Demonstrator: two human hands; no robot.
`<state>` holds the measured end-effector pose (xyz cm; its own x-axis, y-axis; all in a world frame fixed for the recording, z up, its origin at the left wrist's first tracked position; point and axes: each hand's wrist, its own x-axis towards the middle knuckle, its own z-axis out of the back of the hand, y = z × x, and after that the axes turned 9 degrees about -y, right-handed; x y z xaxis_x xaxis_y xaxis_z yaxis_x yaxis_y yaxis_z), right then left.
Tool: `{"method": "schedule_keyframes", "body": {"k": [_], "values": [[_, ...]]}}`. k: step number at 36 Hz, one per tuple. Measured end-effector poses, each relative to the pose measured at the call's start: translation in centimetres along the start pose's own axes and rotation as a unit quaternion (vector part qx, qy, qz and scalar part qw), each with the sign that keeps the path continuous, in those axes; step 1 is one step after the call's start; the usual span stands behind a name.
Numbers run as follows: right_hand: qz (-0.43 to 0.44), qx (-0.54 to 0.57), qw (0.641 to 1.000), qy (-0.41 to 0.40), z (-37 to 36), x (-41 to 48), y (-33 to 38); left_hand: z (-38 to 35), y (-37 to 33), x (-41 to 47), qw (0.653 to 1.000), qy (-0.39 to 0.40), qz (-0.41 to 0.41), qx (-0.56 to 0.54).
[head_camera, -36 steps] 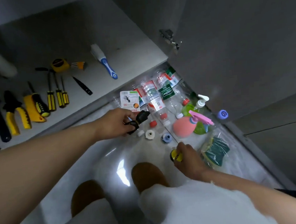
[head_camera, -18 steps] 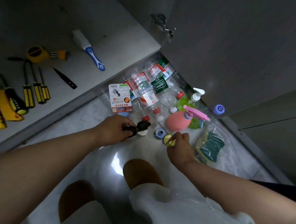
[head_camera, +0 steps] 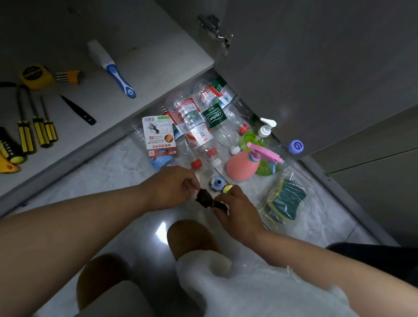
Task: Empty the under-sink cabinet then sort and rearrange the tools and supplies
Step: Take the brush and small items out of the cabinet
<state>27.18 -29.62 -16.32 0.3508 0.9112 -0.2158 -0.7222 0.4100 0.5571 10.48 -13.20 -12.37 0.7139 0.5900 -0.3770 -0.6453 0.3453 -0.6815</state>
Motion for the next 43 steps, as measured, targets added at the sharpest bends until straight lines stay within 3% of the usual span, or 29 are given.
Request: {"method": "schedule_keyframes", "body": {"k": [5, 9, 12, 17, 20, 24, 29, 33, 37, 43], "values": [[-0.259, -0.044, 0.964, 0.030, -0.1, -0.1, -3.2, 0.4, 0.7, 0.0, 1.000, -0.022, 0.019, 0.009], [-0.430, 0.117, 0.895, 0.032, -0.4, 0.2, -4.5, 0.6, 1.8, -0.3, 0.999, -0.012, 0.041, 0.013], [-0.466, 0.151, 0.871, 0.034, -0.6, 0.9, -4.6, 0.7, 2.8, -0.9, 0.998, -0.012, 0.053, 0.015], [-0.471, 0.138, 0.871, 0.019, -1.0, 1.9, -4.4, 1.4, 3.6, -1.5, 0.997, 0.003, 0.071, 0.022], [-0.438, 0.100, 0.893, -0.009, -0.4, 1.8, -3.3, 1.9, 3.9, -1.8, 0.997, -0.016, 0.074, 0.030], [-0.313, -0.016, 0.949, 0.028, 0.9, 1.9, -1.3, 2.9, 3.9, -2.1, 0.994, -0.050, 0.085, 0.037], [-0.132, 0.050, 0.986, 0.086, 2.1, 3.0, 4.1, 4.7, 4.2, -3.2, 0.987, -0.106, 0.090, 0.080], [0.003, 0.055, 0.990, 0.126, 2.5, 6.3, 8.7, 6.3, 4.6, -4.3, 0.974, -0.182, 0.075, 0.114], [0.126, 0.056, 0.987, 0.080, 1.7, 11.3, 13.5, 8.2, 6.1, -4.7, 0.950, -0.271, 0.057, 0.146], [0.218, -0.003, 0.976, 0.023, -0.1, 19.6, 19.2, 10.3, 9.6, -3.6, 0.911, -0.342, 0.129, 0.192]]}}
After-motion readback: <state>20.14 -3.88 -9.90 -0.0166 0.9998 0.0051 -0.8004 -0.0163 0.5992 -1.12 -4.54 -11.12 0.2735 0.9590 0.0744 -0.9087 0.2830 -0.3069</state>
